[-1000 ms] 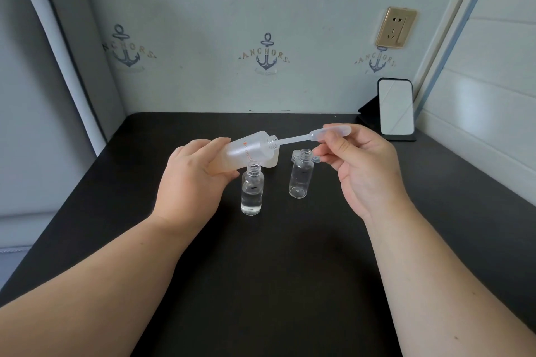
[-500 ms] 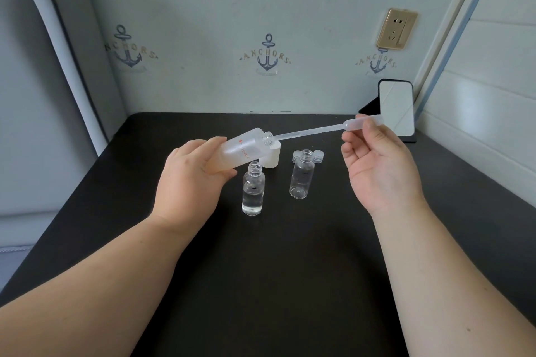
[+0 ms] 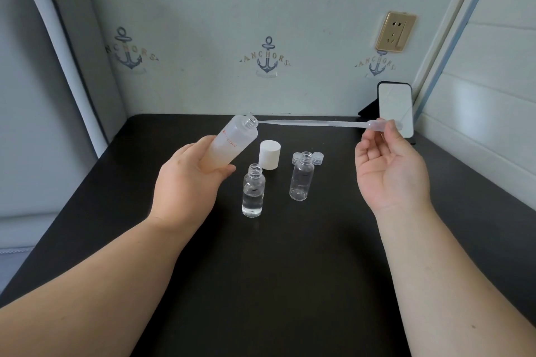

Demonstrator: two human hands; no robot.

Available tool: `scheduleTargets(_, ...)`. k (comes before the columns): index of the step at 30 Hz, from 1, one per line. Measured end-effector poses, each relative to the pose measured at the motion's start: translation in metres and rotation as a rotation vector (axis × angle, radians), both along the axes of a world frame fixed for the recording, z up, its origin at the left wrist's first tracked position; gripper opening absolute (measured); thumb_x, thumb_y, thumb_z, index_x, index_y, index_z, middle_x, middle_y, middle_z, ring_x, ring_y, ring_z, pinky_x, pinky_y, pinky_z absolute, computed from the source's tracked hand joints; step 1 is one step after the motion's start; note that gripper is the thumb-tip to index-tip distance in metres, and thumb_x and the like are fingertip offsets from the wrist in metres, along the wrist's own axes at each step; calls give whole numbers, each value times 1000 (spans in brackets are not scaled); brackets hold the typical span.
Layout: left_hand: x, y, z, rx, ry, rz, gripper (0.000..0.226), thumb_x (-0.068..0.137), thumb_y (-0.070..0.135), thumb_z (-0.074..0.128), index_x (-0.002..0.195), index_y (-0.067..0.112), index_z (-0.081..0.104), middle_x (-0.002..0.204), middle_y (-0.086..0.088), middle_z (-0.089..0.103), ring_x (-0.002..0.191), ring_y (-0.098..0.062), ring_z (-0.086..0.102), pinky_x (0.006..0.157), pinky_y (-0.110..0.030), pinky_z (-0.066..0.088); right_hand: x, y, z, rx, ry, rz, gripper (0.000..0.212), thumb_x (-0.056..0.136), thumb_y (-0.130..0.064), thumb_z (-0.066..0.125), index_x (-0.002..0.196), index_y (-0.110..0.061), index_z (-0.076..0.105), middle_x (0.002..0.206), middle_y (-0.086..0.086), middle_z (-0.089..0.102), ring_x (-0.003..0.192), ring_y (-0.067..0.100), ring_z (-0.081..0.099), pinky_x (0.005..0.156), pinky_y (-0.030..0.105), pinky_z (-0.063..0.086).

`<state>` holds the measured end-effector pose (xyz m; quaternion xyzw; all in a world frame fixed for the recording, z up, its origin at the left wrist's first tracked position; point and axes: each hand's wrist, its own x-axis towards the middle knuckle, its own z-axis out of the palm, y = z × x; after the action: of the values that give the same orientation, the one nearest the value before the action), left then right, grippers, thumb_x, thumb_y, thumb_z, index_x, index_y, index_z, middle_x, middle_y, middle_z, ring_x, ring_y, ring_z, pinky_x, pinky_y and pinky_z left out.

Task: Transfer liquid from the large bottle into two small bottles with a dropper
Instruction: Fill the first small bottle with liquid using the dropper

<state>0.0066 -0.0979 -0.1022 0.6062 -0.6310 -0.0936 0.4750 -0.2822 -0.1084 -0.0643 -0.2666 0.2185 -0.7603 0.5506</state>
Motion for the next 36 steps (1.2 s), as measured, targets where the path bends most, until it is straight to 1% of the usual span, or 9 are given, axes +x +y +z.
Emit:
scheduleTargets(4, 1, -2, -1, 25, 54, -11, 19, 88, 40, 71, 103, 39, 59, 87, 14, 61, 84, -7, 58, 67, -27, 44, -1, 0, 0, 15, -70, -15, 10, 94, -15, 68, 92, -7, 73, 93, 2, 73, 76, 13, 70, 71, 24, 55)
scheduleTargets(7, 0, -2, -3, 49, 92, -23, 15, 89, 40, 72, 97, 38, 59, 85, 13, 64, 81, -11, 63, 69, -34, 52, -1, 0, 0, 21, -69, -23, 11, 95, -15, 67, 90, -7, 72, 92, 2, 73, 74, 13, 69, 69, 24, 54)
scheduleTargets(12, -3, -3, -1, 66, 128, -15, 23, 88, 43, 74, 88, 49, 52, 87, 25, 63, 83, 14, 58, 62, -17, 40, 0, 0, 1, 46, -63, -28, 8, 96, -14, 66, 92, -8, 69, 85, 3, 71, 70, 13, 65, 65, 23, 53)
scheduleTargets(15, -2, -5, -3, 83, 139, -7, 25, 88, 46, 73, 100, 46, 52, 91, 26, 61, 82, 13, 60, 63, -14, 39, 1, 0, 1, 55, -50, -25, 14, 95, -13, 66, 85, -7, 74, 83, 3, 70, 68, 12, 64, 64, 23, 52)
scheduleTargets(19, -2, -8, -7, 94, 143, 5, 46, 86, 51, 72, 126, 35, 54, 92, 35, 51, 81, 12, 53, 64, -11, 35, 1, -2, 0, 61, -28, -19, 8, 95, -13, 67, 94, -6, 71, 80, 3, 70, 66, 12, 63, 62, 23, 51)
scheduleTargets(27, -2, -5, -5, 112, 189, -18, 63, 85, 51, 73, 139, 30, 48, 95, 34, 49, 82, 12, 52, 64, -10, 35, -1, -4, -3, 56, 8, -3, 12, 94, -13, 68, 86, -7, 75, 80, 5, 69, 65, 14, 62, 61, 24, 51)
scheduleTargets(31, 0, 9, 4, -13, 288, 2, 45, 89, 32, 66, 131, 33, 52, 108, 22, 59, 94, 9, 58, 69, -17, 45, 0, -4, -4, 53, 37, 8, 14, 93, -14, 68, 82, -8, 76, 81, 5, 69, 65, 15, 62, 62, 24, 52)
scheduleTargets(34, -1, 21, 10, -153, 232, 37, 28, 88, 22, 63, 113, 34, 57, 97, 15, 58, 85, -4, 56, 67, -22, 45, 1, -4, -3, 57, 42, 12, 19, 94, -14, 67, 78, -10, 78, 80, 4, 70, 64, 14, 62, 62, 24, 51)
scheduleTargets(36, -4, 27, 12, -184, 191, -22, 18, 91, 24, 63, 101, 38, 59, 88, 15, 60, 80, -9, 57, 66, -24, 48, 2, -4, -3, 61, 48, 15, 22, 94, -14, 67, 75, -12, 79, 80, 3, 70, 64, 13, 62, 61, 23, 51)
